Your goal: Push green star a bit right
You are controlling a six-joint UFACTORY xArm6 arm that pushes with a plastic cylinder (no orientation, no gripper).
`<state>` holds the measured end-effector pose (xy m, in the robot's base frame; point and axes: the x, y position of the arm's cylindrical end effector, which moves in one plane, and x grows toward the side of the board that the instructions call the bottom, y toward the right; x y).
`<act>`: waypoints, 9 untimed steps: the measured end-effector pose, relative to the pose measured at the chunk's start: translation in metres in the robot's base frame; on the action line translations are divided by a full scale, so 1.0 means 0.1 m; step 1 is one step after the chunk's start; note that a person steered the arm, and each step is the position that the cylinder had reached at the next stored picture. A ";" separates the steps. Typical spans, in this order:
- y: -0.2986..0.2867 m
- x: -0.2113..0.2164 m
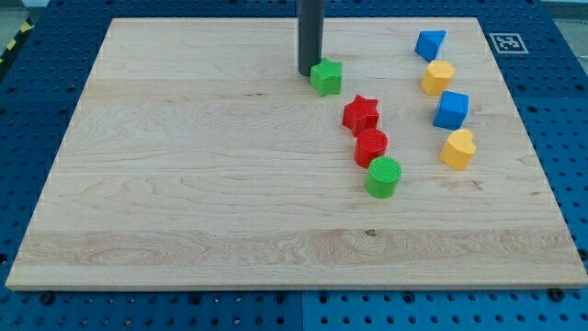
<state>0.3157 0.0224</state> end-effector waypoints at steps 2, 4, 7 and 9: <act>0.26 0.00; 0.30 -0.04; -0.69 -0.10; -0.39 0.26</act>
<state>0.3413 -0.0168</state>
